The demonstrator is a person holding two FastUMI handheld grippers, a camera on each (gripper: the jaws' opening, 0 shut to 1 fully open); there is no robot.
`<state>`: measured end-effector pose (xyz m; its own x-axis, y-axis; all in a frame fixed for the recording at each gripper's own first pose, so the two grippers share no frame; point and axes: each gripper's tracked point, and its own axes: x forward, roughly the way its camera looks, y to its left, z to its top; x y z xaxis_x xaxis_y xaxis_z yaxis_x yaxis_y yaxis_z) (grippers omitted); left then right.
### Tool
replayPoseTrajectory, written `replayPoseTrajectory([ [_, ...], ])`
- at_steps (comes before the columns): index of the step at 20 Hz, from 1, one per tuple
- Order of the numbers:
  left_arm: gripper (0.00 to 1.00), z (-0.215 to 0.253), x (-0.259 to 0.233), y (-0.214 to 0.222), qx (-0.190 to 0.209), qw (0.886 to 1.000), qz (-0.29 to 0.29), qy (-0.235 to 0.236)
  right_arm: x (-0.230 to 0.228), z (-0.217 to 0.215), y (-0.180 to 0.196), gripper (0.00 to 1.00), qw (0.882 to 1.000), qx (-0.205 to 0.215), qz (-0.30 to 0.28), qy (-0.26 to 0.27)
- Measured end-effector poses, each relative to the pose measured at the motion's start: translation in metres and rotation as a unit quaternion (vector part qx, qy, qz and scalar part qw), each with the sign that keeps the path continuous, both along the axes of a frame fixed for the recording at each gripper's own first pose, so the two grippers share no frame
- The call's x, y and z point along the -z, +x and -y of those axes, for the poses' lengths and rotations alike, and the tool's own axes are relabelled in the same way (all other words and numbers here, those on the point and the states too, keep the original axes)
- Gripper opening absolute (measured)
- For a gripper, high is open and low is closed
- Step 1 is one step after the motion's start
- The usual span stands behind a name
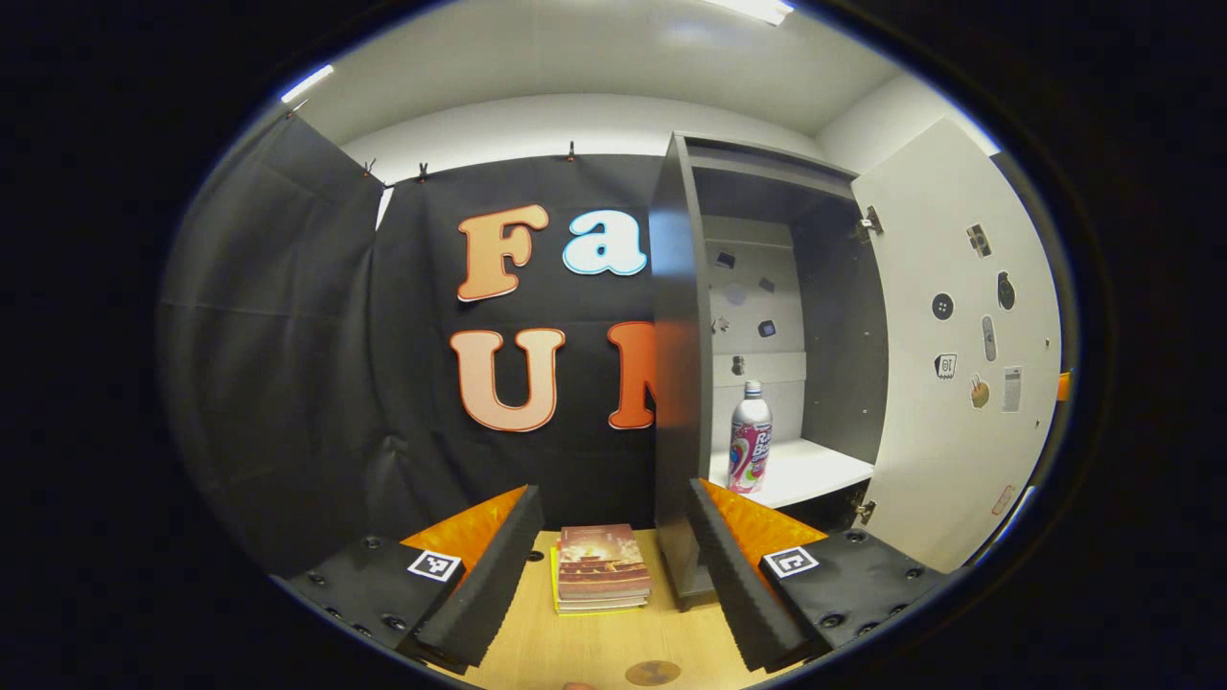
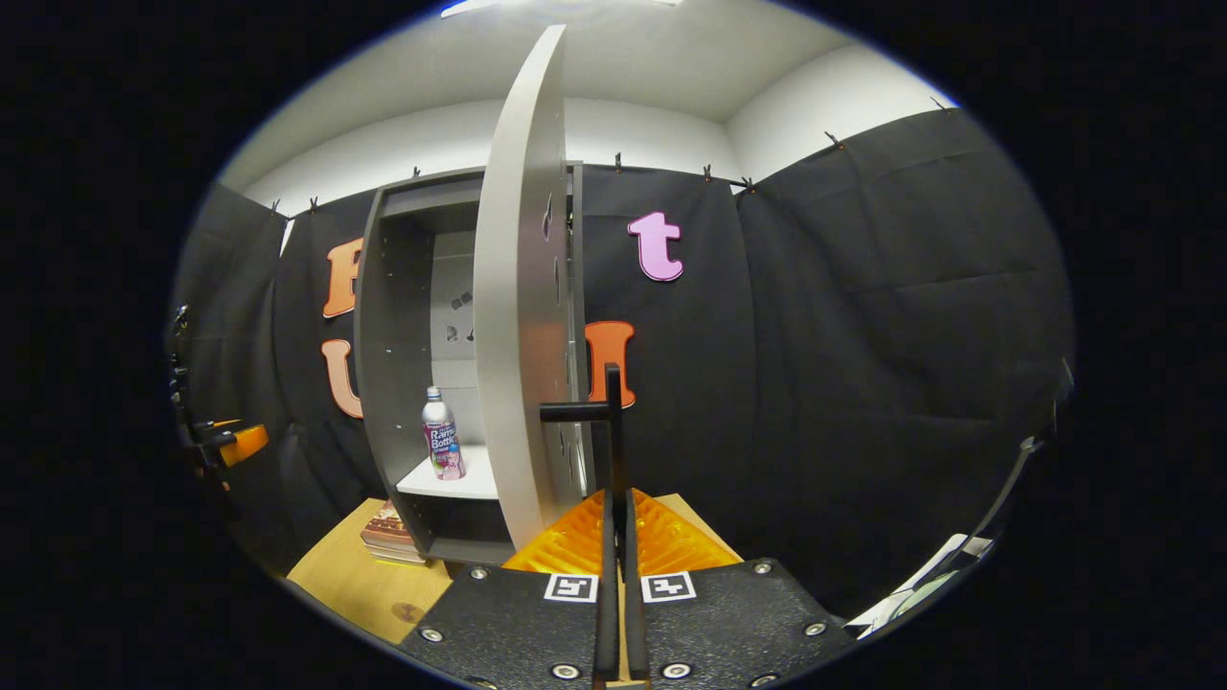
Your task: Open the cabinet door with the right hand, grasp the bottle in the cabinet with the left hand and place it on the coaster, then close the cabinet door with the right hand.
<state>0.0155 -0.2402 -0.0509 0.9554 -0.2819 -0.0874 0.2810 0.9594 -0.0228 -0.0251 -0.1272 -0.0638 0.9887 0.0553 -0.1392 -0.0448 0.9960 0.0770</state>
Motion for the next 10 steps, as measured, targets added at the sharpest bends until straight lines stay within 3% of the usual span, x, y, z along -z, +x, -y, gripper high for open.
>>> replayPoseTrajectory([
  [4,0.99,0.038,0.003,0.007,0.015,1.0,-0.002,-0.005,0.003,0.022,-0.001,0.03,1.0,0.014,-0.005,-0.003],
  [8,0.99,0.08,0.008,0.018,0.034,0.999,-0.007,-0.007,0.005,0.026,-0.013,0.04,1.0,0.002,-0.014,0.014],
  [10,0.97,0.1,0.011,0.025,0.04,0.999,-0.007,-0.005,0.008,0.048,-0.019,0.04,1.0,0.02,-0.016,0.002],
])
